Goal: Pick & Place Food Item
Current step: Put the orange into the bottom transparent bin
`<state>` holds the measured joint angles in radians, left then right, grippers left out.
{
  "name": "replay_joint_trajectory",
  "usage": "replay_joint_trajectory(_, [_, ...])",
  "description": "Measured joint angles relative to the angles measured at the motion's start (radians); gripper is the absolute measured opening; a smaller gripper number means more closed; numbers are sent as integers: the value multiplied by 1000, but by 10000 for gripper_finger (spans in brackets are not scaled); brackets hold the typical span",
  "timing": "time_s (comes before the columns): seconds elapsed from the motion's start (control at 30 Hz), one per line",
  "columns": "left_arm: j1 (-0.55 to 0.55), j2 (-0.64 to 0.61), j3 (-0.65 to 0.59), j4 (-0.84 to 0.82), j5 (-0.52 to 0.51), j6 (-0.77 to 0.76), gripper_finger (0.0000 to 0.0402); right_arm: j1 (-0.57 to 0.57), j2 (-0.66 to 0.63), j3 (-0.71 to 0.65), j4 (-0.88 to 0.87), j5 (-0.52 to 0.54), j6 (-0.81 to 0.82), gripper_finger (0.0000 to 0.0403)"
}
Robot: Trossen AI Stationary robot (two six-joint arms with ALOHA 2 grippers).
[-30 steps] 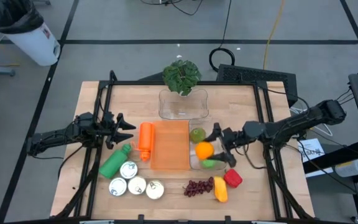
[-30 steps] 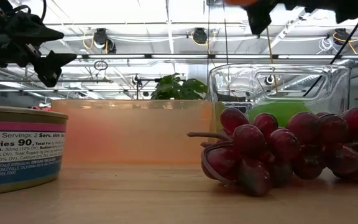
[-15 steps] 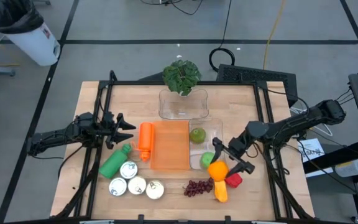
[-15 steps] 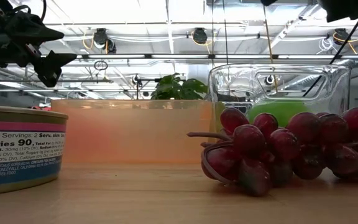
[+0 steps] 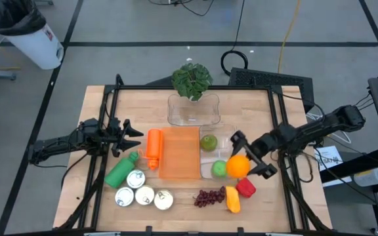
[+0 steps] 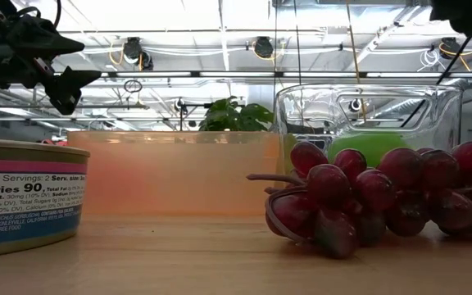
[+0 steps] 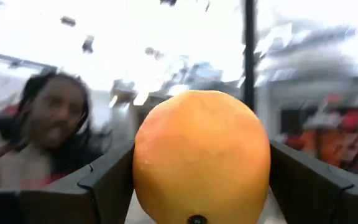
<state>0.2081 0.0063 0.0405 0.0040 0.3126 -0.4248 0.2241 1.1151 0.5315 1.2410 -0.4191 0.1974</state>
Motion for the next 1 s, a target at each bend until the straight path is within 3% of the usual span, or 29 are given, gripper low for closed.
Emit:
replay_joint_trajectory(0.23, [0,0,0,0,0,0,243,0,-1,-107,326,139,10,306])
replay_joint_trajectory(0.53, [0,0,0,-1,0,1,243,-1,-2,-130,244,273,-20,306])
replay_joint_trajectory(0.73, [0,0,0,0,0,1,243,-23,-2,-57,-141,468,-28,306])
replay_joint_trajectory(1.0, [0,0,0,0,0,1,243,-85,34,281,-1050,575,33,306])
